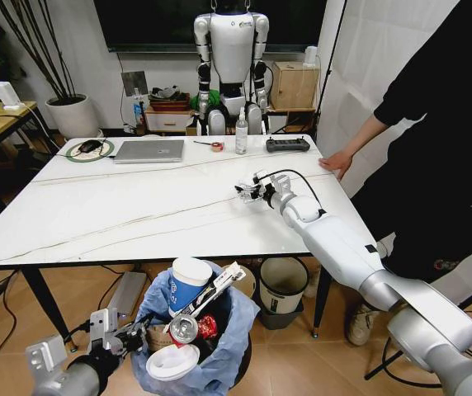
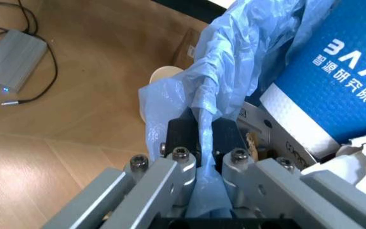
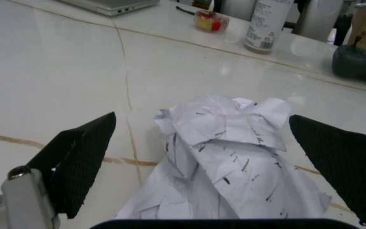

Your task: Pick up the trash bin and place the trash from the table into it.

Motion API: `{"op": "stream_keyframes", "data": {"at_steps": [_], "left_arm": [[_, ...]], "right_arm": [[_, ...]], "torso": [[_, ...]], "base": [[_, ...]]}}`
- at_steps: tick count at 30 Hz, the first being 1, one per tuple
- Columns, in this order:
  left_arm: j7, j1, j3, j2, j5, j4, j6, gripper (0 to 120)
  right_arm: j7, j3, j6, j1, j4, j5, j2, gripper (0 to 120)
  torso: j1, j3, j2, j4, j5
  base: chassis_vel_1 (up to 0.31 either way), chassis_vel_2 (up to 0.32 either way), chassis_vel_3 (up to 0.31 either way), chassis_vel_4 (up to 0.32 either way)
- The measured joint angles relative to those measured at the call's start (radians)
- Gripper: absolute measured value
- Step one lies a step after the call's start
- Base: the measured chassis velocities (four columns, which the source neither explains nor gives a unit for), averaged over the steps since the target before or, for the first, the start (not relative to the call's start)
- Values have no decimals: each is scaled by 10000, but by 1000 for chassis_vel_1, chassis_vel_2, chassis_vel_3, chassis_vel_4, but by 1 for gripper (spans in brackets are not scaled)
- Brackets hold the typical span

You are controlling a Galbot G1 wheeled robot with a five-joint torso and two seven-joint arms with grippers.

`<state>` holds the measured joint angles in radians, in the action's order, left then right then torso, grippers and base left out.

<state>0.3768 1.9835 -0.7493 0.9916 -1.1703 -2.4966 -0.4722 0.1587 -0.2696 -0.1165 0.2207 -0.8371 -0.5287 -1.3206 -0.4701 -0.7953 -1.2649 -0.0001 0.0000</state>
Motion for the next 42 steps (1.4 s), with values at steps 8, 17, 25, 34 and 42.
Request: {"op": "stream_keyframes", "data": {"at_steps": [8, 17, 25, 34, 42], "left_arm": [[-4, -11, 1, 7, 5, 17, 5, 0], [-6, -23, -24, 8, 13, 16, 9, 0], [-6, -64, -25, 2, 17, 23, 16, 0], [-7, -135, 6, -23, 2, 109, 18, 0], [-12, -167, 51, -48, -6, 156, 18, 0]], "right_arm": [[288, 156, 135, -162, 807, 216, -278, 100], [443, 187, 222, -183, 921, 225, -285, 73], [515, 164, 230, -170, 969, 208, -260, 43], [651, 74, 264, -123, 1024, 191, -238, 8], [694, 74, 277, -97, 1005, 124, -218, 0]], "torso": [[0, 0, 0, 0, 0], [0, 0, 0, 0, 0], [0, 0, -1, 0, 0], [0, 0, -2, 0, 0], [0, 0, -2, 0, 0]], "base": [[0, 0, 0, 0], [0, 0, 0, 0], [0, 0, 0, 0], [0, 0, 0, 0], [0, 0, 0, 0]]}}
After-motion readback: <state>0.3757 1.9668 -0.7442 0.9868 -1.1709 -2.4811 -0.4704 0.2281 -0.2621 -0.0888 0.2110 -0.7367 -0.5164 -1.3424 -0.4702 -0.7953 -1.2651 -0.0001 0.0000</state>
